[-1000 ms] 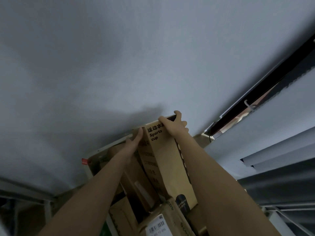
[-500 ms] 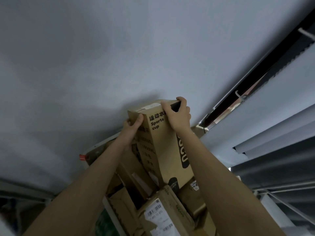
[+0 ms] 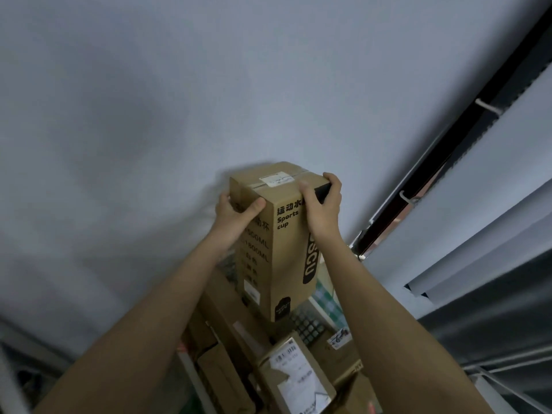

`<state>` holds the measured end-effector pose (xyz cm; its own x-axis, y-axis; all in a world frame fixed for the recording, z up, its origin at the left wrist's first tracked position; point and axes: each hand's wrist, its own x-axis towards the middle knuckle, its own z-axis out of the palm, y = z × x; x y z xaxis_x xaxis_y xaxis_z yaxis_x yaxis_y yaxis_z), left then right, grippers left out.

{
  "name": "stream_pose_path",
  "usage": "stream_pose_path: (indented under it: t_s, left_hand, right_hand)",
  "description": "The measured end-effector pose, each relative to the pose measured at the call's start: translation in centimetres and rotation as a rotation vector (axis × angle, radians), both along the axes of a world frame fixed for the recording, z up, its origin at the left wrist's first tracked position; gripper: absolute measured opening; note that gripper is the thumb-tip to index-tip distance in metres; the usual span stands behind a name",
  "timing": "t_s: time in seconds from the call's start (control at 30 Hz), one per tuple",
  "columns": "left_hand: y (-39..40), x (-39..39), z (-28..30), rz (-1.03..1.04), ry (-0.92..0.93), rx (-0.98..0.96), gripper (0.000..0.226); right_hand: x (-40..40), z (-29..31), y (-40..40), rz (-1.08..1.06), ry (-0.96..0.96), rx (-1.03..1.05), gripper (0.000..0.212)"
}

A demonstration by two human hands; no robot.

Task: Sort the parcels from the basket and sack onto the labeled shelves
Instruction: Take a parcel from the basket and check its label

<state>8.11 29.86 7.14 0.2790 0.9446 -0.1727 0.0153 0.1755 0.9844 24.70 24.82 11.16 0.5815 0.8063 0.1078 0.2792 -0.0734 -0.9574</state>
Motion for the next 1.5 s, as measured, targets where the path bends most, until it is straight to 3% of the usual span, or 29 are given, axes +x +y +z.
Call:
stream_pose_path:
  t_s: [0.37, 0.57, 0.8, 0.9, 0.97, 1.1, 1.17, 1.27, 1.33, 1.4, 1.5]
  left_hand:
    - [-4.9, -3.0, 7.7, 0.053, 0.234, 0.251, 0.130]
    - [-7.9, -5.2, 6.2, 0.017, 0.404, 0.250, 0.107]
    - [-10.2, -6.0, 3.2, -0.072, 0.463, 0.126, 0.098]
    - [-10.7, -6.0, 2.9, -0.086, 0.469, 0.131, 0.080]
    - [-10.8, -5.9, 3.3, -0.063, 0.446, 0.120, 0.075]
    - [-10.4, -5.5, 3.4, -0.030, 0.446, 0.100, 0.077]
    - [-10.4, -5.1, 3.6, 0.016, 0.475, 0.100, 0.070]
    - [-10.5, -4.8, 3.1, -0.010, 0.467, 0.127, 0.070]
    - [-10.6, -4.4, 2.6, -0.044, 0.369, 0.095, 0.070]
    - [-10.7, -4.4, 1.9, -0.047, 0.275, 0.001, 0.055]
    - [-10.4, -5.6, -0.7, -0.063, 0.357, -0.109, 0.045]
  right_hand:
    - [-1.2, 3.7, -3.4, 0.177, 0.222, 0.138, 0.067]
    - [-1.2, 3.2, -4.9, 0.348, 0.281, -0.186, 0.078]
    - [-2.0, 0.9, -5.4, 0.362, 0.256, -0.296, 0.087]
    - [-2.0, 0.2, -5.7, 0.356, 0.269, -0.281, 0.086]
    - [-2.2, 0.4, -5.6, 0.321, 0.187, -0.276, 0.082]
    - [-3.5, 1.5, -5.8, 0.270, -0.263, -0.350, 0.062]
    - [-4.5, 1.9, -6.5, 0.313, -0.469, -0.473, 0.067]
    - [-5.4, 2.8, -7.1, 0.368, -0.487, -0.664, 0.090]
    - [-5.0, 3.0, -7.2, 0.346, -0.466, -0.672, 0.099]
    - [-3.8, 2.5, -7.2, 0.318, -0.485, -0.672, 0.105]
    - [-1.7, 1.7, -6.8, 0.306, -0.446, -0.690, 0.117]
